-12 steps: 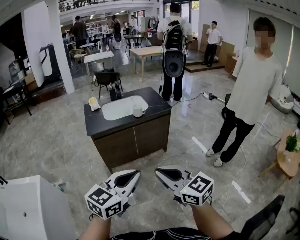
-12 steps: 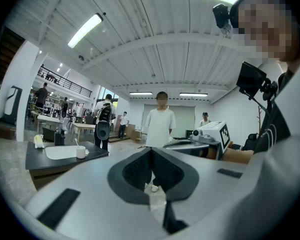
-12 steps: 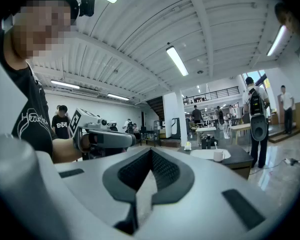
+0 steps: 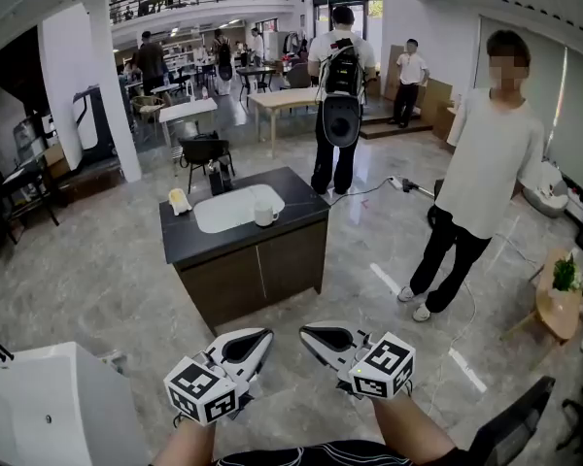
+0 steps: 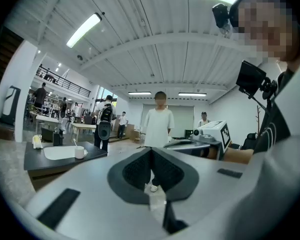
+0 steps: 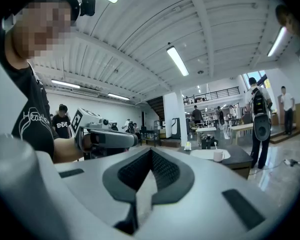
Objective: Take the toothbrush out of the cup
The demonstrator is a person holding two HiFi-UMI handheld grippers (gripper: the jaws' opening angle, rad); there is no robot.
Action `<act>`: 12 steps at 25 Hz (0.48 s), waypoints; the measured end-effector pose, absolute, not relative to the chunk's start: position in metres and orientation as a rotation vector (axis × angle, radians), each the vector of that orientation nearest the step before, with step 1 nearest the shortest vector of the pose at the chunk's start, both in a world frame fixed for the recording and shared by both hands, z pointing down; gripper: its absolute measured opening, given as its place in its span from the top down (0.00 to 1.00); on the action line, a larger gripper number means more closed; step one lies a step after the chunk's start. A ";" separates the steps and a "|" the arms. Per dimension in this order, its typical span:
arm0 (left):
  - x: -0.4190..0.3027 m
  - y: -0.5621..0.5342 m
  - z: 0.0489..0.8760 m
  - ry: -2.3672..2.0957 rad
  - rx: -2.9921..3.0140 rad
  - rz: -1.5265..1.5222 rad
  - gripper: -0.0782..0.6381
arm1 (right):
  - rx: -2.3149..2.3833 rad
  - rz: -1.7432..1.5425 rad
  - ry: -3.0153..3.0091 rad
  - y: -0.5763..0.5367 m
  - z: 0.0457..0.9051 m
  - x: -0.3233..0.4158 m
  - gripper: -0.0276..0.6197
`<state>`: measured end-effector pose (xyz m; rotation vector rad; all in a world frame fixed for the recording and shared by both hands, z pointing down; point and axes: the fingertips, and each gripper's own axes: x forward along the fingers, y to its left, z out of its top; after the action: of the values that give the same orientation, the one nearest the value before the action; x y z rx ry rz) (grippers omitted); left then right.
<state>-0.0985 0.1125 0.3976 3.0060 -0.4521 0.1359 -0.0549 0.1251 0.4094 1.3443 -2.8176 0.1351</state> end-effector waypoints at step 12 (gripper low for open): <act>-0.092 0.104 0.406 -0.473 2.989 0.153 0.88 | 1.391 0.168 -2.865 0.118 0.410 -0.038 0.95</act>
<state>-0.0922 0.1039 0.4061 2.9889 -0.4725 0.1530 -0.0379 0.1176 0.4105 1.3915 -2.8654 0.1680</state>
